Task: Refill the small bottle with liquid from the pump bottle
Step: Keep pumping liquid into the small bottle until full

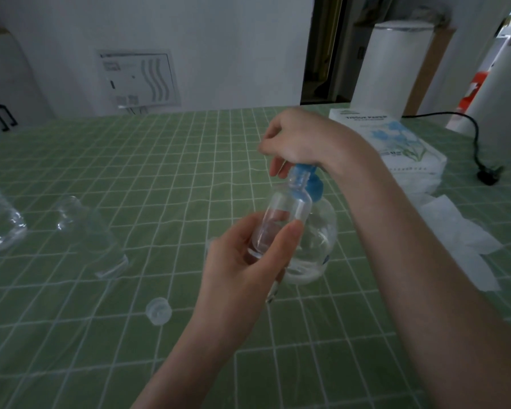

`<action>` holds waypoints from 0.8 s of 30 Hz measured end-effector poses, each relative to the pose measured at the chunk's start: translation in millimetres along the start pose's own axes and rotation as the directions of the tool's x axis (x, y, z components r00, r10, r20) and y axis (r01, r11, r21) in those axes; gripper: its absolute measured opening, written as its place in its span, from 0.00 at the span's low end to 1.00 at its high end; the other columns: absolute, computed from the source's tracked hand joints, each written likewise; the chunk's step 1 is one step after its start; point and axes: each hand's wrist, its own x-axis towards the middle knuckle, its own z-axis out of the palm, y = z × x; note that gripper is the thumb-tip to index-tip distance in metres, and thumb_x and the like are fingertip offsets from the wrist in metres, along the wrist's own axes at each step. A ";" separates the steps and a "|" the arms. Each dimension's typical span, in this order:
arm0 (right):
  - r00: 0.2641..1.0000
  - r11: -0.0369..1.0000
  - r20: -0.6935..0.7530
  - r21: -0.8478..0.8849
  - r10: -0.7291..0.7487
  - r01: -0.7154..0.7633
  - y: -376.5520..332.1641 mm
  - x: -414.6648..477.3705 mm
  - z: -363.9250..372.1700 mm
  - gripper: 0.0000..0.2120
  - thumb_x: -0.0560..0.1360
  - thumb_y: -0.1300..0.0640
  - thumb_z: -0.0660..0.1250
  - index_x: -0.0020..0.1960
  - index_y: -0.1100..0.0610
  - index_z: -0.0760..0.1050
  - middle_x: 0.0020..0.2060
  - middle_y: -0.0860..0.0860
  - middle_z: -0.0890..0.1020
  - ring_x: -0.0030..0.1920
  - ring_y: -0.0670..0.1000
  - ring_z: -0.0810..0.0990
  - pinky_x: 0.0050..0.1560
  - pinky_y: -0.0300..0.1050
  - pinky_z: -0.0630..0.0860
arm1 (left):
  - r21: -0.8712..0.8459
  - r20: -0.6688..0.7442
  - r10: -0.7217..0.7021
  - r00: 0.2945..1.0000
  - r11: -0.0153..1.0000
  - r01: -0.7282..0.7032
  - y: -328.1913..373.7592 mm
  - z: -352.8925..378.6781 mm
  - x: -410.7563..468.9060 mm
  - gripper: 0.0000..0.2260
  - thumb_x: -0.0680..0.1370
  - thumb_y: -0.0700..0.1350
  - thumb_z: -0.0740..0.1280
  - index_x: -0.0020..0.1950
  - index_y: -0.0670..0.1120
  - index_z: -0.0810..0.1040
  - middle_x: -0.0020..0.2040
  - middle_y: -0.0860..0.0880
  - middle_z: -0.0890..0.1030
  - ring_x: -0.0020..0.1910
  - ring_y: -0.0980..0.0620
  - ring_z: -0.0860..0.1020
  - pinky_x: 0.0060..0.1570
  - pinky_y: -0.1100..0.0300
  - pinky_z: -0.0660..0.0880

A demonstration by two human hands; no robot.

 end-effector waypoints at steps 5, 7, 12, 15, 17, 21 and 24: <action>1.000 1.000 0.009 -0.004 0.012 -0.012 2.8 0.9 3.1 0.13 0.79 0.59 0.61 0.61 0.63 0.74 0.51 0.59 0.83 0.52 0.58 0.82 0.60 0.54 0.77 | -0.015 0.006 -0.006 1.000 1.000 0.006 -0.9 0.6 -0.5 0.12 0.69 0.58 0.69 0.43 0.50 0.82 0.30 0.42 0.77 0.29 0.51 0.72 0.26 0.65 0.69; 0.999 1.000 0.028 0.002 0.028 -0.028 5.4 0.1 5.9 0.13 0.79 0.59 0.60 0.61 0.64 0.74 0.53 0.60 0.83 0.54 0.59 0.82 0.61 0.54 0.76 | -0.018 0.014 -0.011 1.000 1.000 0.011 -0.5 0.9 -1.4 0.14 0.67 0.58 0.69 0.43 0.48 0.82 0.31 0.38 0.78 0.28 0.50 0.72 0.25 0.63 0.68; 0.999 0.999 0.031 0.015 0.040 -0.041 5.6 -1.2 6.9 0.13 0.79 0.59 0.61 0.61 0.65 0.74 0.53 0.61 0.82 0.54 0.59 0.82 0.61 0.55 0.76 | -0.015 -0.001 -0.004 1.000 1.000 0.004 -1.1 0.8 -1.7 0.16 0.65 0.59 0.67 0.43 0.49 0.82 0.29 0.41 0.76 0.27 0.53 0.71 0.24 0.66 0.68; 1.000 1.000 0.007 0.000 0.019 -0.019 3.3 -1.2 0.9 0.14 0.79 0.58 0.61 0.60 0.65 0.75 0.52 0.61 0.83 0.53 0.59 0.83 0.59 0.55 0.77 | -0.003 0.002 0.006 1.000 1.000 -0.006 -0.4 1.6 -1.8 0.14 0.67 0.59 0.68 0.43 0.50 0.82 0.29 0.42 0.77 0.29 0.54 0.73 0.26 0.67 0.69; 1.000 1.000 -0.008 -0.001 0.018 -0.018 1.4 -1.0 -2.2 0.13 0.79 0.58 0.62 0.59 0.65 0.76 0.50 0.61 0.84 0.51 0.59 0.84 0.58 0.54 0.78 | -0.002 -0.002 0.022 1.000 1.000 -0.022 -0.9 1.4 -1.3 0.14 0.66 0.60 0.68 0.42 0.51 0.82 0.29 0.46 0.78 0.29 0.55 0.73 0.27 0.68 0.70; 1.000 1.000 -0.003 0.003 0.025 -0.025 1.1 0.0 -1.4 0.12 0.79 0.58 0.61 0.58 0.63 0.76 0.48 0.59 0.85 0.49 0.57 0.84 0.57 0.53 0.79 | -0.015 0.009 0.017 1.000 1.000 -0.017 0.0 2.0 -0.7 0.13 0.67 0.58 0.68 0.43 0.51 0.82 0.30 0.46 0.78 0.29 0.54 0.73 0.27 0.67 0.69; 1.000 1.000 0.008 0.008 0.029 -0.029 0.6 0.3 0.6 0.13 0.79 0.59 0.61 0.59 0.64 0.76 0.50 0.60 0.84 0.51 0.59 0.84 0.59 0.54 0.78 | -0.017 0.012 0.016 1.000 1.000 -0.016 0.6 1.2 -0.4 0.14 0.66 0.58 0.67 0.43 0.49 0.82 0.31 0.42 0.79 0.29 0.53 0.73 0.27 0.66 0.69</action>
